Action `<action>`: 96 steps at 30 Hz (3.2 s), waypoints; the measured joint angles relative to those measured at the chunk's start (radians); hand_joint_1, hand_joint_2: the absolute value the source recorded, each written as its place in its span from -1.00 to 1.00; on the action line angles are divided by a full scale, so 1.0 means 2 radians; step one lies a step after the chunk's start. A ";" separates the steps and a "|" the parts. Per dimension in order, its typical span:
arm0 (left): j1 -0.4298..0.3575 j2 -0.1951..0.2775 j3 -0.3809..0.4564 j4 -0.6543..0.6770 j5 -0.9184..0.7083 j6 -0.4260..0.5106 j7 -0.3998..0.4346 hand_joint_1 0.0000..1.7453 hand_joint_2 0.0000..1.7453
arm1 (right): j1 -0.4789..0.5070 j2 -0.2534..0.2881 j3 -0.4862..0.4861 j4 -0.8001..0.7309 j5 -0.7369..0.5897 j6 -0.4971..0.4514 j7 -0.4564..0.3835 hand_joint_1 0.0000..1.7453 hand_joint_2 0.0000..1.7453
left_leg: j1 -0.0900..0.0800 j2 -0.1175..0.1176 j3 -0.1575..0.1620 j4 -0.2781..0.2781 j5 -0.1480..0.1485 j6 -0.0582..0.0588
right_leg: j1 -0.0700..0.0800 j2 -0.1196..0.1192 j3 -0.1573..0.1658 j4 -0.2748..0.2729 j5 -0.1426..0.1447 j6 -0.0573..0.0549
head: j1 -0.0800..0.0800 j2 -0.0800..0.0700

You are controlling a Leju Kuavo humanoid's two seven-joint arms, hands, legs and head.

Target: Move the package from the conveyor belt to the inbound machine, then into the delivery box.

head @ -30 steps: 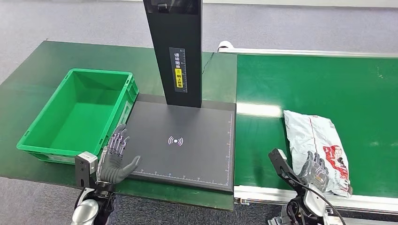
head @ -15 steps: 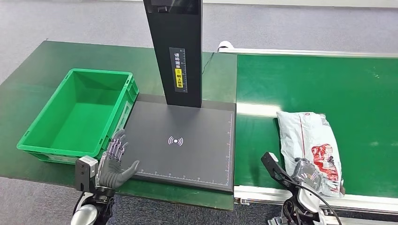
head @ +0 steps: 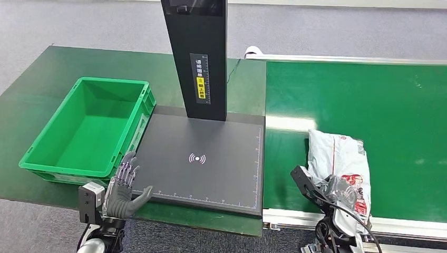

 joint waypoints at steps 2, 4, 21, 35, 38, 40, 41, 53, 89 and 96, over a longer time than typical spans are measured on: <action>0.001 -0.001 0.001 -0.002 0.000 -0.001 0.000 -1.00 1.00 | 0.003 0.000 0.000 -0.011 -0.017 -0.022 -0.014 1.00 1.00 | 0.000 0.000 0.000 0.000 0.000 0.000 | 0.000 0.000 0.000 0.000 0.000 0.000 | 0.000 0.000; 0.003 -0.002 0.002 -0.004 0.000 -0.001 0.000 -1.00 1.00 | 0.007 0.001 -0.001 -0.030 -0.045 -0.058 -0.038 1.00 1.00 | 0.000 0.000 0.000 0.000 0.000 0.000 | 0.000 0.000 0.000 0.000 0.000 0.000 | 0.000 0.000; -0.012 -0.008 0.007 -0.018 -0.001 0.032 -0.063 -1.00 1.00 | 0.033 0.008 0.064 -0.222 -0.168 -0.213 -0.340 1.00 1.00 | 0.000 0.000 0.000 0.000 0.000 0.000 | 0.000 0.000 0.000 0.000 0.000 0.000 | 0.000 0.000; -0.070 0.004 0.002 0.009 0.011 0.032 -0.084 -1.00 1.00 | 0.007 -0.046 0.312 -0.199 -0.052 -0.097 -0.354 1.00 1.00 | 0.000 0.000 0.000 0.000 0.000 0.000 | 0.000 0.000 0.000 0.000 0.000 0.000 | 0.000 0.000; -0.075 0.008 -0.001 0.015 0.012 0.031 -0.084 -1.00 1.00 | -0.003 -0.058 0.352 -0.170 -0.057 -0.058 -0.355 1.00 1.00 | 0.000 0.000 0.000 0.000 0.000 0.000 | 0.000 0.000 0.000 0.000 0.000 0.000 | 0.000 0.000; -0.079 0.009 -0.002 0.020 0.012 0.031 -0.084 -1.00 1.00 | -0.013 -0.064 0.377 -0.147 -0.057 -0.041 -0.349 1.00 1.00 | 0.000 0.000 0.000 0.000 0.000 0.000 | 0.000 0.000 0.000 0.000 0.000 0.000 | 0.000 0.000; -0.081 0.010 -0.003 0.022 0.013 0.031 -0.084 -1.00 1.00 | -0.018 -0.066 0.388 -0.135 -0.056 -0.036 -0.345 1.00 1.00 | 0.000 0.000 0.000 0.000 0.000 0.000 | 0.000 0.000 0.000 0.000 0.000 0.000 | 0.000 0.000; -0.092 0.014 -0.015 0.043 0.021 0.026 -0.082 -1.00 1.00 | -0.068 -0.084 0.447 -0.016 -0.054 -0.150 -0.315 1.00 1.00 | 0.000 0.000 0.000 0.000 0.000 0.000 | 0.000 0.000 0.000 0.000 0.000 0.000 | 0.000 0.000; -0.108 0.031 -0.053 0.078 0.013 0.030 -0.085 -1.00 1.00 | -0.011 -0.024 0.331 -0.066 -0.552 0.012 -0.521 -1.00 1.00 | 0.000 0.000 0.000 0.000 0.000 0.000 | 0.000 0.000 0.000 0.000 0.000 0.000 | 0.000 0.000; -0.107 0.029 -0.069 0.078 -0.020 0.024 -0.086 -1.00 1.00 | 0.025 -0.001 0.279 -0.146 -0.633 0.138 -0.511 -1.00 1.00 | 0.000 0.000 0.000 0.000 0.000 0.000 | 0.000 0.000 0.000 0.000 0.000 0.000 | 0.000 0.000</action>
